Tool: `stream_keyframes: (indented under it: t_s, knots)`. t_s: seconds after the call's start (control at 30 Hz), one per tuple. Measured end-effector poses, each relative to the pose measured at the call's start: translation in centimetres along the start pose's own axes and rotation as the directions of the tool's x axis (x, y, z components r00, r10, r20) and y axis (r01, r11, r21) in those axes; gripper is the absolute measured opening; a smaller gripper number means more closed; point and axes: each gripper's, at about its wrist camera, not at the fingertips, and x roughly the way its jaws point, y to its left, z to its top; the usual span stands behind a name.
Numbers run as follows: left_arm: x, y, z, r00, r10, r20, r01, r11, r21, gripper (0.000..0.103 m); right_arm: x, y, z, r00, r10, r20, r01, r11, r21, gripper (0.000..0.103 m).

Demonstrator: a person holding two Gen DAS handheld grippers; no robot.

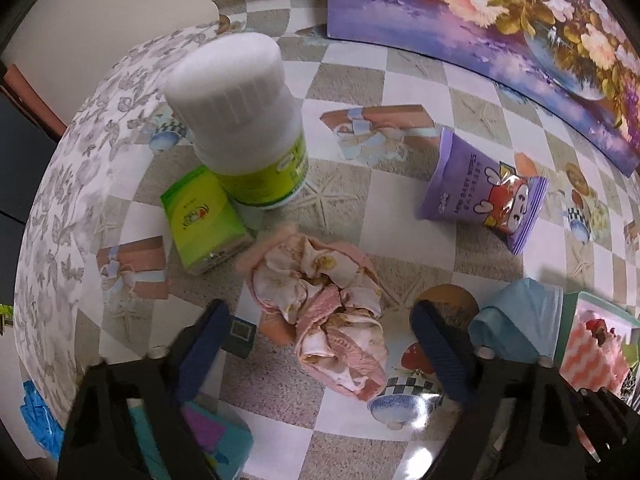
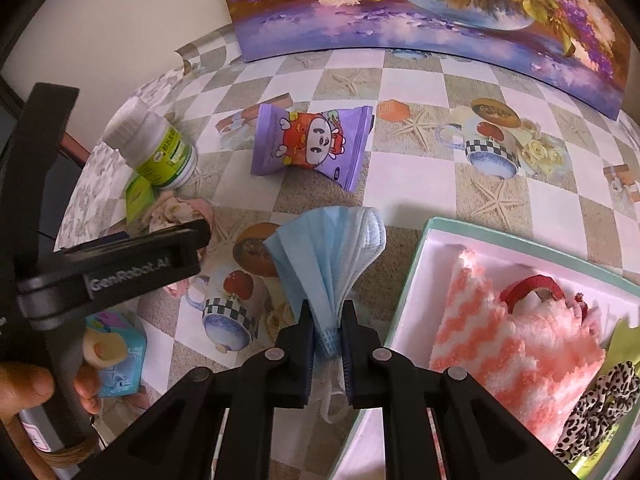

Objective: Organize soft objects
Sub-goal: 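Grasp the blue face mask with the right gripper while the left gripper grasps the pink floral scrunchie, then carry the mask and floral scrunchie over the tray and release both grippers there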

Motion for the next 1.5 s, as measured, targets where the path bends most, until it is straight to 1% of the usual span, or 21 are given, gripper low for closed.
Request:
stream_keyframes:
  t_s: [0.13,0.17,0.2,0.33,0.4,0.5,0.67,0.8,1.03,1.1,1.17,1.3,1.4,1.5]
  knots:
    - [0.8,-0.3,-0.2,1.0,-0.009,-0.018,0.009,1.0,0.002,0.061,-0.1,0.0,0.1,1.0,0.001,0.004,-0.001,1.0,0.001,0.012]
    - [0.9,-0.3,-0.2,1.0,-0.018,-0.022,0.018,1.0,-0.003,0.049,-0.3,0.0,0.1,1.0,0.002,0.007,-0.002,1.0,0.0,0.012]
    - [1.1,-0.2,-0.3,0.999,-0.023,-0.024,0.023,1.0,-0.008,0.042,-0.3,0.0,0.1,1.0,0.002,0.009,-0.002,1.0,0.0,0.012]
    - [1.0,0.0,-0.4,0.999,-0.044,-0.014,0.044,0.999,-0.03,0.033,-0.8,0.1,0.1,1.0,0.0,0.019,0.0,1.0,-0.001,0.012]
    - [0.7,0.1,-0.5,0.998,-0.055,-0.002,0.055,0.998,-0.039,0.026,-1.1,0.1,0.1,1.0,-0.002,0.027,0.002,1.0,0.002,0.012]
    - [-0.1,-0.1,-0.7,0.997,-0.076,0.011,0.077,0.996,-0.04,0.023,-1.7,0.1,0.0,0.999,0.003,0.039,-0.003,1.0,0.004,0.012]
    - [-1.6,-0.2,-1.0,0.994,-0.102,0.028,0.104,0.993,-0.048,0.022,-3.4,0.1,-0.3,0.997,0.016,0.071,-0.017,1.0,0.012,0.012]
    - [-3.7,-0.5,-1.5,0.991,-0.121,0.059,0.124,0.991,-0.05,0.022,-5.1,0.0,-0.7,0.994,0.029,0.103,-0.031,0.999,0.016,0.012]
    - [-8.1,0.2,-1.7,0.984,-0.105,0.146,0.11,0.993,-0.029,0.022,-8.9,-0.6,-1.5,0.983,0.033,0.18,-0.038,0.999,0.024,0.012]
    - [-9.5,0.5,-1.9,0.979,-0.107,0.175,0.114,0.993,-0.027,0.022,-10.2,-1.1,-1.7,0.978,0.03,0.205,-0.038,0.999,0.032,0.012]
    - [-11.1,0.8,-2.3,0.972,-0.111,0.208,0.119,0.993,-0.024,0.022,-11.7,-1.6,-2.0,0.972,0.011,0.233,-0.021,0.999,0.038,0.012]
    - [-13.5,0.8,-3.1,0.955,-0.155,0.251,0.166,0.986,-0.022,0.022,-13.8,-3.0,-2.6,0.966,-0.035,0.256,0.016,0.997,0.075,0.012]
    - [-15.2,0.0,-4.0,0.943,-0.176,0.281,0.184,0.983,0.0,0.022,-15.3,-4.8,-3.0,0.96,-0.055,0.273,0.022,0.992,0.122,0.012]
    - [-16.5,-1.4,-5.1,0.933,-0.198,0.3,0.195,0.98,0.04,0.022,-16.6,-6.7,-3.7,0.954,-0.091,0.285,0.043,0.984,0.172,0.012]
